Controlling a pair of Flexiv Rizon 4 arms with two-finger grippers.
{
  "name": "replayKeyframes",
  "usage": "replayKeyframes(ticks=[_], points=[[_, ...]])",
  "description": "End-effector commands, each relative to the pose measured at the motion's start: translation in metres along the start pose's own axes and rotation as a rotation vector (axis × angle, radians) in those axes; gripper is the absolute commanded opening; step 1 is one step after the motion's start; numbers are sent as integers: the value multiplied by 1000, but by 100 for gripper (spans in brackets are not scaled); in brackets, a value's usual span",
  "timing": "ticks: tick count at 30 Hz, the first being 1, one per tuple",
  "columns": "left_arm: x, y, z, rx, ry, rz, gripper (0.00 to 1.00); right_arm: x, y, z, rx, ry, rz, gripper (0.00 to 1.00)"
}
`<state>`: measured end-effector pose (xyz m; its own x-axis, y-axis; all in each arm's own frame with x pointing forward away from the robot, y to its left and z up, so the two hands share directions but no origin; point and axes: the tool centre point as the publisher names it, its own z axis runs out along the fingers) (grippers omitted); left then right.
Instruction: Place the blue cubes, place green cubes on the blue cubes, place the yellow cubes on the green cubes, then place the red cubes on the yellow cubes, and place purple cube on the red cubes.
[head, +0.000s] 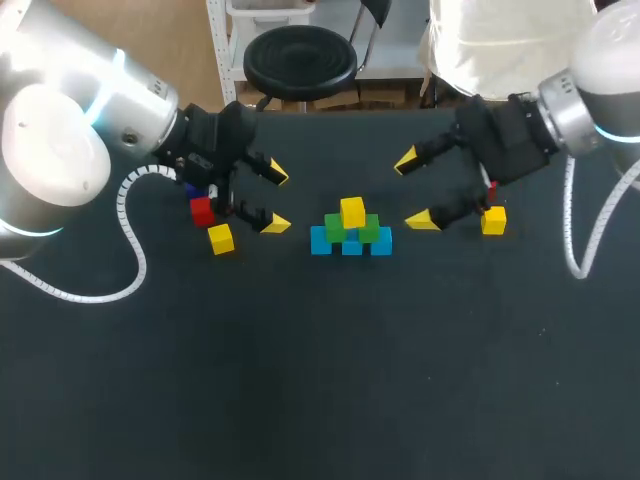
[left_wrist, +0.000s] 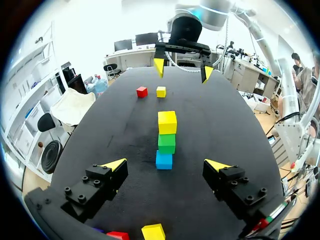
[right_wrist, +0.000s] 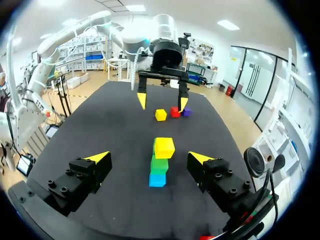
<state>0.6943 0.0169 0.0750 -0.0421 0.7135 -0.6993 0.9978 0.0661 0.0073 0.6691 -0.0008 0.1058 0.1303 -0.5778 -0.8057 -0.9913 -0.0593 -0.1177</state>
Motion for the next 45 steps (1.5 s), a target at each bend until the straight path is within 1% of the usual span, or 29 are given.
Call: replayKeyframes(ticks=[1,3,22,24,25,27,34,39,41,45], points=[[2,-1,0,-2,-6,4,100,0,12,-17,8,-1,3,100],[2,-1,0,-2,-6,4,100,3,16,-23,2,-7,19,100],[2,-1,0,-2,-6,4,100,3,16,-23,2,-7,19,100],[2,-1,0,-2,-6,4,100,15,21,-33,25,-2,47,100],[2,-1,0,-2,-6,4,100,17,22,-36,28,-5,50,100],[2,-1,0,-2,-6,4,100,28,28,-47,55,22,96,100],[2,-1,0,-2,-6,4,100,53,40,-73,100,0,128,100],[2,-1,0,-2,-6,4,100,65,42,-85,114,-5,125,100],[2,-1,0,-2,-6,4,100,68,42,-88,118,5,128,100],[2,-1,0,-2,-6,4,100,69,42,-90,110,2,145,100]])
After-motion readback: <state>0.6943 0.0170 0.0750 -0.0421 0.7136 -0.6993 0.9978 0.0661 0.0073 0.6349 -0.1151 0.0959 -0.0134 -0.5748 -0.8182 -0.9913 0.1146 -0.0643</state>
